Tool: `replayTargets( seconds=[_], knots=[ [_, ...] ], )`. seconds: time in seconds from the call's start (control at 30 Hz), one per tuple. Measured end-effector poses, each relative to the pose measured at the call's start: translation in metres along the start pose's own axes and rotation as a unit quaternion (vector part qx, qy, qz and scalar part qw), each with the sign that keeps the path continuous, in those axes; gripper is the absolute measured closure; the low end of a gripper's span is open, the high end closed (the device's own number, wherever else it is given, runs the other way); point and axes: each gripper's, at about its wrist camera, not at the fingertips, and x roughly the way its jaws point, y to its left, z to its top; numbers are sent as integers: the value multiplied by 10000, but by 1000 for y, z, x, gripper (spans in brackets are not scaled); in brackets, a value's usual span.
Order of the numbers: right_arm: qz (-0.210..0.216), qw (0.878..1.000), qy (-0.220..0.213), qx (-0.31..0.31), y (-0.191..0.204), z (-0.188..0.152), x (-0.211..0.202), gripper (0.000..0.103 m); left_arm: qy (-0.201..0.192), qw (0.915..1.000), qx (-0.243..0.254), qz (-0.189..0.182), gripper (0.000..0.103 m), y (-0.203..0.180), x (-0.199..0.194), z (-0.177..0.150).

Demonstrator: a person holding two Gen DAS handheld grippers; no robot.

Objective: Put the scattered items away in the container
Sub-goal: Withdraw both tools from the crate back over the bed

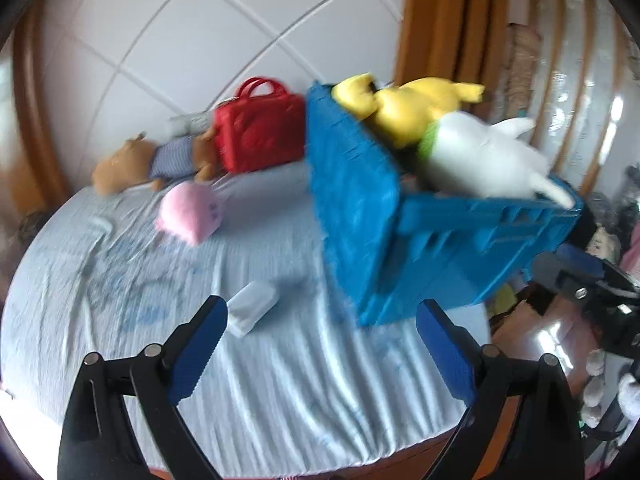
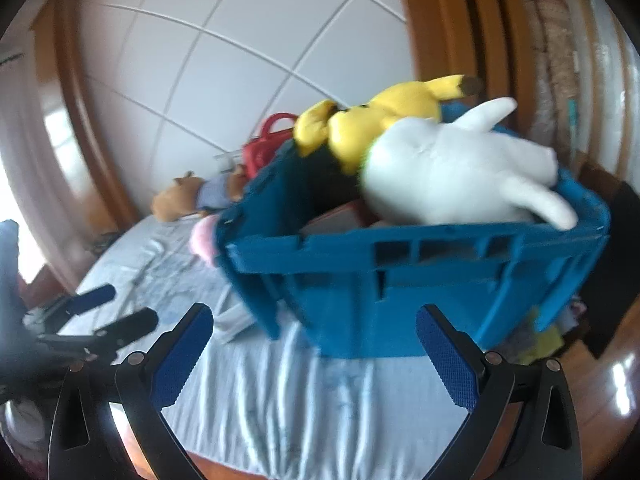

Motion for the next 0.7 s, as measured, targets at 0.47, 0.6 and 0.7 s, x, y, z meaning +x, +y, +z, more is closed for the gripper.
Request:
replayTargets(
  seconds=[0.47, 0.6, 0.7],
  knots=[
    [356, 9984, 367, -250, 86, -27, 28, 0, -45, 9991, -183, 371, 7, 88, -30, -28],
    [317, 9992, 257, -41, 115, -26, 31, 0, -97, 9994, -125, 318, 7, 125, -41, -27],
    [222, 9996, 195, -1, 146, -24, 37, 0, -144, 9994, -117, 279, 7, 155, -48, -29]
  ],
)
